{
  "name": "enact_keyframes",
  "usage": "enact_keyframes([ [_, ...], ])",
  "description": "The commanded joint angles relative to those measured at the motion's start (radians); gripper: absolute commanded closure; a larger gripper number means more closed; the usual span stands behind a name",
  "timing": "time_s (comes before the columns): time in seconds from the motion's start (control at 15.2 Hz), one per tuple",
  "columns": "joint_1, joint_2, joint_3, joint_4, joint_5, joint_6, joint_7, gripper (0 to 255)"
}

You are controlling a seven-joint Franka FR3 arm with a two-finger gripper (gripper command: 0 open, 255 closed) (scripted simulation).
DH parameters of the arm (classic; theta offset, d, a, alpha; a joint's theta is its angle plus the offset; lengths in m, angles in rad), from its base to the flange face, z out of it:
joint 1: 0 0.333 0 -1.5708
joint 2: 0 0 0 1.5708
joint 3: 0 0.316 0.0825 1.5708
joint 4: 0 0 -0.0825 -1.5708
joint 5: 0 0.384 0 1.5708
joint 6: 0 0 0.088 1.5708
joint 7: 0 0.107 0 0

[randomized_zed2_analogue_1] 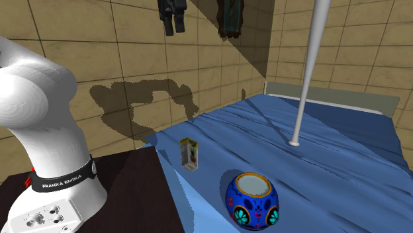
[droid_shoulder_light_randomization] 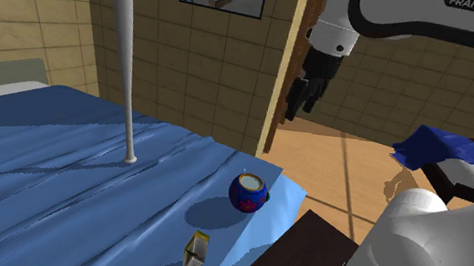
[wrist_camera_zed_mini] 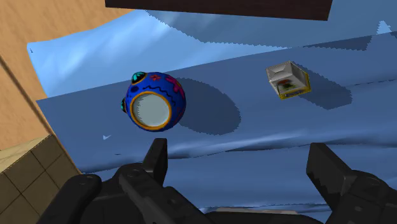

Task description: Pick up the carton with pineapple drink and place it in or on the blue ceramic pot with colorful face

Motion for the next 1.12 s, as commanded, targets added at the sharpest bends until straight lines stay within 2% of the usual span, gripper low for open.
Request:
enact_keyframes([
  [0.0, 0.0, 0.0, 0.0, 0.0, 0.0, 0.0, 0.0, 0],
  [0.53, -0.021, 0.026, 0.128, -0.216, 0.089, 0.224, 0.234, 0],
  [1.06, -0.038, 0.18, 0.279, -0.344, 0.18, 0.491, 0.472, 0],
])
